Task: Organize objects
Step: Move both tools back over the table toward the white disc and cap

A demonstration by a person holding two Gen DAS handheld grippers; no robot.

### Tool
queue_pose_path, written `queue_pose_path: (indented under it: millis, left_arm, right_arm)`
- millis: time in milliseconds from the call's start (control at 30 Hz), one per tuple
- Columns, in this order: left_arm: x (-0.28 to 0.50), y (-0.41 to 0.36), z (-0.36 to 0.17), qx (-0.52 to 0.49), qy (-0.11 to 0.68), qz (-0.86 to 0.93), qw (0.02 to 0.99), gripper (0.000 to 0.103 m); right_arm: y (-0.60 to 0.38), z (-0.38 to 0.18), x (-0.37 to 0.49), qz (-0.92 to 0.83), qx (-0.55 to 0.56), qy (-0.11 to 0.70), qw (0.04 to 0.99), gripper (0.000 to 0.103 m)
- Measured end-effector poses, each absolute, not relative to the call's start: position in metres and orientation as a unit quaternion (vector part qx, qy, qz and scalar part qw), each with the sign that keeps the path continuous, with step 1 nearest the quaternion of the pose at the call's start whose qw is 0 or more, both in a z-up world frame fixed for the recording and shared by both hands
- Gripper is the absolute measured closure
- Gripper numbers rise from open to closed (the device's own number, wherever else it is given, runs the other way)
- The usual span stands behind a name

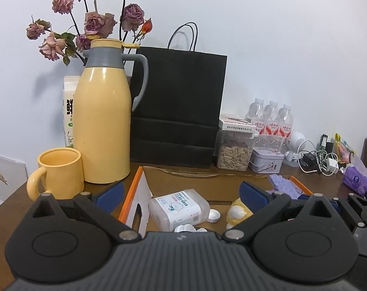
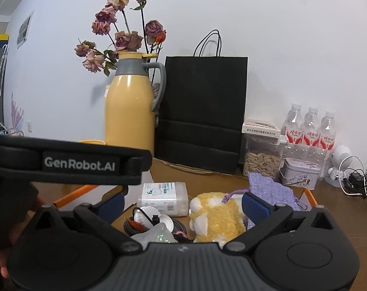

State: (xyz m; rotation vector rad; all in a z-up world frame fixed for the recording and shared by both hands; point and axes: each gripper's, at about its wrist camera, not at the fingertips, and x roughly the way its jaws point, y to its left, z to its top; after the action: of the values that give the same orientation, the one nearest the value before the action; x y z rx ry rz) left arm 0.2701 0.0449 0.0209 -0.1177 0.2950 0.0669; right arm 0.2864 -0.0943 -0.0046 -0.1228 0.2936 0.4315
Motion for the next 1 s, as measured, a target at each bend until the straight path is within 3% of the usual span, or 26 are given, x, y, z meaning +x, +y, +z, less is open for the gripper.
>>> queue_pose_path:
  millis: [600, 1000]
  left_arm:
    - [0.217, 0.054, 0.014, -0.064, 0.119, 0.012, 0.991, 0.0]
    - [0.18, 0.061, -0.018, -0.062, 0.177, 0.036, 0.982, 0.0]
  right_arm:
    - [-0.121, -0.007, 0.248, 0.211, -0.081, 0.137, 0.965, 0.0]
    - [-0.13, -0.029, 0.219, 0.218, -0.095, 0.17, 0.957, 0.0]
